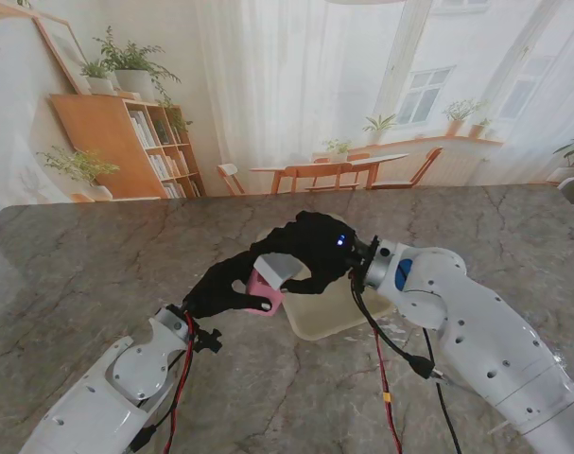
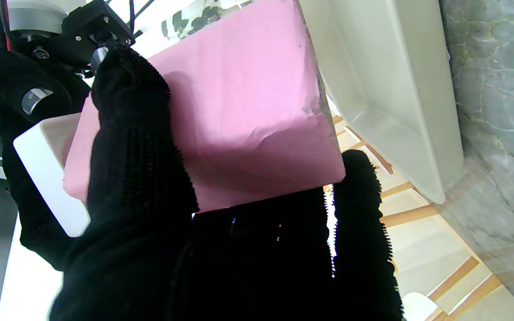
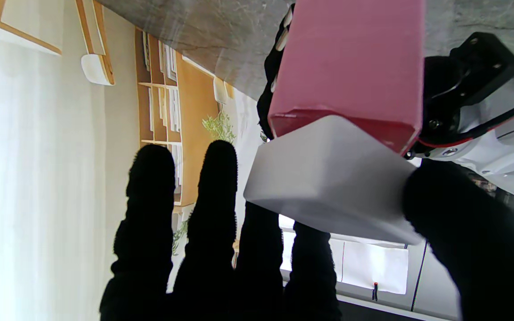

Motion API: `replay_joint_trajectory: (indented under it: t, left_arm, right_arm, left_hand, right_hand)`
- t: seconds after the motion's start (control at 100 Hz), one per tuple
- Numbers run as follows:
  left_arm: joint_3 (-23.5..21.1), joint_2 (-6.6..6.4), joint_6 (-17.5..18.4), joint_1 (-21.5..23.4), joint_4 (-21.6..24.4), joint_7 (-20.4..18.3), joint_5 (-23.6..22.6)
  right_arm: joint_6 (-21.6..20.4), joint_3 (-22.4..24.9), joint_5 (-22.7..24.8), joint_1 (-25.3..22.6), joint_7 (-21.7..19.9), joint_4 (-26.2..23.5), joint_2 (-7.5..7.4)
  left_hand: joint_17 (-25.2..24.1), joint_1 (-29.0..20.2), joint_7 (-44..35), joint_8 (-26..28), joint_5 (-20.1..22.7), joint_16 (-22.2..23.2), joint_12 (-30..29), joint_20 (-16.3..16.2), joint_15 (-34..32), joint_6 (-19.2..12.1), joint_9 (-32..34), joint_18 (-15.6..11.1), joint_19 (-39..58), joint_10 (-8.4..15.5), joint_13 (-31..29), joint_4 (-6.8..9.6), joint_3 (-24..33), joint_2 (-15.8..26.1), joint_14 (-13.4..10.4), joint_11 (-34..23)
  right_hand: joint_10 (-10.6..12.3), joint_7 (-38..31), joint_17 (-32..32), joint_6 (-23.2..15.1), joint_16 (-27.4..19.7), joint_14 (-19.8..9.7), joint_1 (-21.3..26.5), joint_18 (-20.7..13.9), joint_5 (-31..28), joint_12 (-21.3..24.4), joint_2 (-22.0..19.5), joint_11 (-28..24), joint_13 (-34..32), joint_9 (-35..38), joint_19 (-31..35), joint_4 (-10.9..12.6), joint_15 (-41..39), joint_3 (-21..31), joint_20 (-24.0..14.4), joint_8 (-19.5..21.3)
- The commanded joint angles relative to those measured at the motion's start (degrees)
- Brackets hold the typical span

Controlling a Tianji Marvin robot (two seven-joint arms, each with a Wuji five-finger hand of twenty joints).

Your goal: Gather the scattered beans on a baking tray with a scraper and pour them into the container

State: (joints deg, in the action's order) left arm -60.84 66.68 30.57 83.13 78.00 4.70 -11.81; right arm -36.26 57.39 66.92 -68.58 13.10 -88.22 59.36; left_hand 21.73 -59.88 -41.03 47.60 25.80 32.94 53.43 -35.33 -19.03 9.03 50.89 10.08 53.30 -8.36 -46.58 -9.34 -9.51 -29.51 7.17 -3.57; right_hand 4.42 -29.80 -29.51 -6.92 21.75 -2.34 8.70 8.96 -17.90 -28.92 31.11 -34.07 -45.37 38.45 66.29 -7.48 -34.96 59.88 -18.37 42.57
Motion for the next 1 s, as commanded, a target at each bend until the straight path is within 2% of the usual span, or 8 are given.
replay_joint_trajectory:
  t: [0.0,0.34,0.48,0.55,0.66,0.76,0.88,0.99]
  left_arm:
    - [0.07,0.31,0.18,0.03,0.14,0.2,0.15]
    - [-0.27,0.4,0.06,0.35,0.4,0.96,-0.52]
    - [-0.3,0.46,0.08,0.38,0.41,1.37,-0.9]
    - [-0.34,0.46,0.0,0.41,0.45,1.48,-1.12]
    - [-0.51,0.47,-0.24,0.58,0.66,1.71,-1.41]
    - [-0.76,0.45,-0.57,0.84,0.96,1.89,-1.66]
    - [-1.02,0.42,-1.03,1.13,1.32,1.93,-1.81]
    - [-1.19,0.35,-1.34,1.29,1.5,1.82,-1.94]
  right_arm:
    - [0.38,-0.4,-0.13,0.13,-0.32,0.3,0.43]
    - [6.78,-2.88,-0.72,-0.19,1.23,-0.32,1.04]
    - [9.82,-3.91,-1.26,-0.27,0.95,-0.69,1.31]
    - [11.67,-4.42,-1.9,-0.36,0.68,-0.87,1.52]
    - [14.9,-5.09,-2.56,-0.74,0.34,-1.34,1.8]
    - [17.76,-5.66,-3.41,-1.11,0.08,-1.57,2.12]
    - [20.08,-5.92,-4.35,-1.69,-0.91,-2.2,2.32]
    - [20.95,-5.3,-4.99,-2.52,-3.77,-3.57,2.17]
  left_hand:
    - [0.37,-14.06,-12.1,4.43,7.29,0.93,3.84,-1.5,-2.33,-12.25,8.93,-0.53,1.54,10.42,-1.82,6.83,10.81,12.09,-2.36,-9.45]
    - [0.29,-14.0,-12.03,4.52,7.12,0.99,3.93,-1.58,-2.39,-12.11,8.88,-0.53,1.65,10.39,-1.72,6.82,10.81,12.24,-2.4,-9.49]
    - [0.2,-14.05,-12.01,4.59,6.98,1.07,4.03,-1.68,-2.5,-11.95,8.77,-0.46,1.79,10.36,-1.65,6.79,10.78,12.26,-2.3,-9.54]
    - [0.1,-14.06,-12.01,4.62,6.95,1.13,4.06,-1.76,-2.59,-11.84,8.72,-0.25,1.93,10.25,-1.63,6.79,10.78,12.32,-2.29,-9.56]
    - [0.06,-14.01,-12.0,4.68,6.94,1.21,4.13,-1.86,-2.71,-11.73,8.73,-0.28,2.08,10.16,-1.57,6.75,10.74,12.25,-2.17,-9.63]
    - [0.01,-14.07,-11.99,4.73,6.94,1.26,4.13,-1.9,-2.79,-11.68,8.67,-0.27,2.15,10.12,-1.57,6.8,10.9,12.3,-2.16,-9.62]
    - [-0.05,-14.05,-11.92,4.76,6.91,1.28,4.15,-1.93,-2.82,-11.64,8.64,-0.21,2.2,10.14,-1.45,6.78,10.89,12.27,-2.12,-9.64]
    - [0.01,-14.06,-11.87,4.79,6.92,1.28,4.12,-1.95,-2.85,-11.67,8.63,-0.26,2.28,10.07,-1.44,6.79,10.91,12.27,-2.11,-9.62]
  right_hand:
    - [3.6,-6.44,-1.38,-3.24,1.81,-1.98,1.49,-1.74,-1.53,-1.1,-2.15,-2.63,-1.99,3.29,2.01,-0.18,-1.68,1.64,-0.56,-4.4]
    - [8.2,-10.64,-9.03,-4.23,8.14,-6.97,1.98,-3.37,-7.43,-8.02,-4.3,-15.21,-11.87,17.37,6.4,0.06,-14.95,-0.81,-3.12,-8.49]
    - [9.91,-10.38,-11.92,-2.76,11.03,-9.14,1.84,-3.49,-8.7,-11.4,-4.96,-22.1,-14.92,21.38,8.51,0.26,-22.17,-1.87,-4.4,-9.12]
    - [11.87,-10.05,-14.39,-1.75,12.55,-10.65,1.99,-3.68,-9.58,-13.07,-5.23,-26.52,-17.71,25.06,10.58,0.39,-26.78,-2.5,-5.34,-9.19]
    - [14.82,-9.28,-19.41,0.03,13.86,-13.17,1.52,-4.33,-11.42,-13.96,-5.67,-31.39,-23.16,31.21,14.51,0.53,-32.39,-3.71,-6.62,-9.43]
    - [16.19,-7.84,-22.88,1.82,14.49,-14.11,0.32,-3.95,-12.76,-14.19,-6.08,-35.06,-26.97,35.44,17.61,0.66,-36.2,-5.16,-7.21,-9.91]
    - [15.68,-4.61,-24.67,4.08,14.06,-13.5,-1.55,-2.46,-13.24,-13.39,-8.61,-37.17,-29.38,38.04,20.37,1.06,-38.75,-9.1,-7.24,-10.76]
    - [11.03,-0.09,-21.34,5.59,13.34,-10.06,-3.1,0.27,-11.55,-12.04,-13.19,-34.28,-26.36,34.71,19.36,1.99,-37.33,-16.39,-6.45,-10.81]
